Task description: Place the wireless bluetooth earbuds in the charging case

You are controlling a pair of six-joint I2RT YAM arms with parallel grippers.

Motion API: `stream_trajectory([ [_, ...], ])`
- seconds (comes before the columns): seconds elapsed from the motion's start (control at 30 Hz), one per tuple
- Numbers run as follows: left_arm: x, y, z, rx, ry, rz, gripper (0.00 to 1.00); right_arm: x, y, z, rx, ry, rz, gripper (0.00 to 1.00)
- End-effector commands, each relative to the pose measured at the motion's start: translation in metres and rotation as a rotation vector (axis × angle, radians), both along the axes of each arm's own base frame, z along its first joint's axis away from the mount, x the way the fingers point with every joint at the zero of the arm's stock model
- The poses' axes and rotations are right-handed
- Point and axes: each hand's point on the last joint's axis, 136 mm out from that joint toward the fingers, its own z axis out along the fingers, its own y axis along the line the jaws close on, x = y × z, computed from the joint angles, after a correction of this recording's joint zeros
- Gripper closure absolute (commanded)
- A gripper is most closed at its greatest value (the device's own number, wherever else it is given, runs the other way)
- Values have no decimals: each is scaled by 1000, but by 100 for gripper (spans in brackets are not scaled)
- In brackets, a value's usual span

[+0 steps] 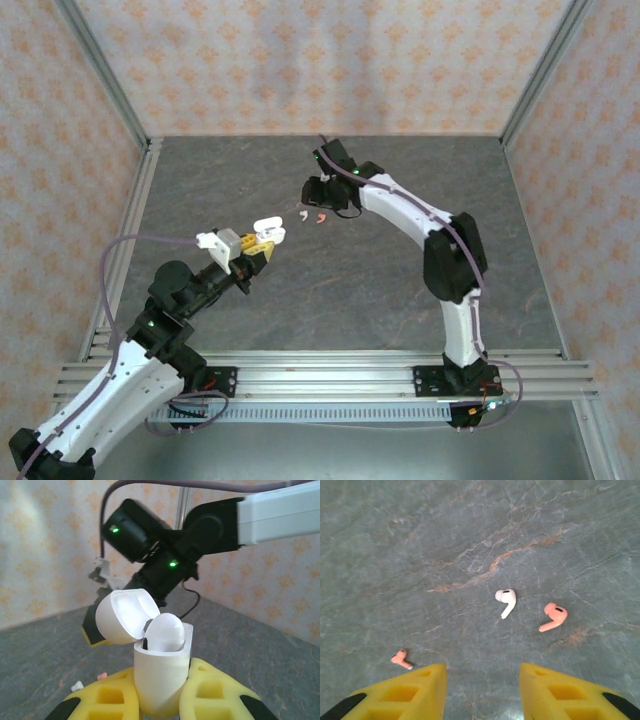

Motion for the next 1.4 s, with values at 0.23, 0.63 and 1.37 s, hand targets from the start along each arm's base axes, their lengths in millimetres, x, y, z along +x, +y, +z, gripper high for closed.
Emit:
stream_trajectory([
  [0.23,-3,-1,-11,21,5,-17,100,25,4,-66,-168,75,16,59],
  [0.63,0,-3,-21,51,16,-19,100,46,14,-96,-244,86,11,59],
  [1.37,-2,-1,-24,60,22,-16,100,32,28,-115,-306,92,67,63],
])
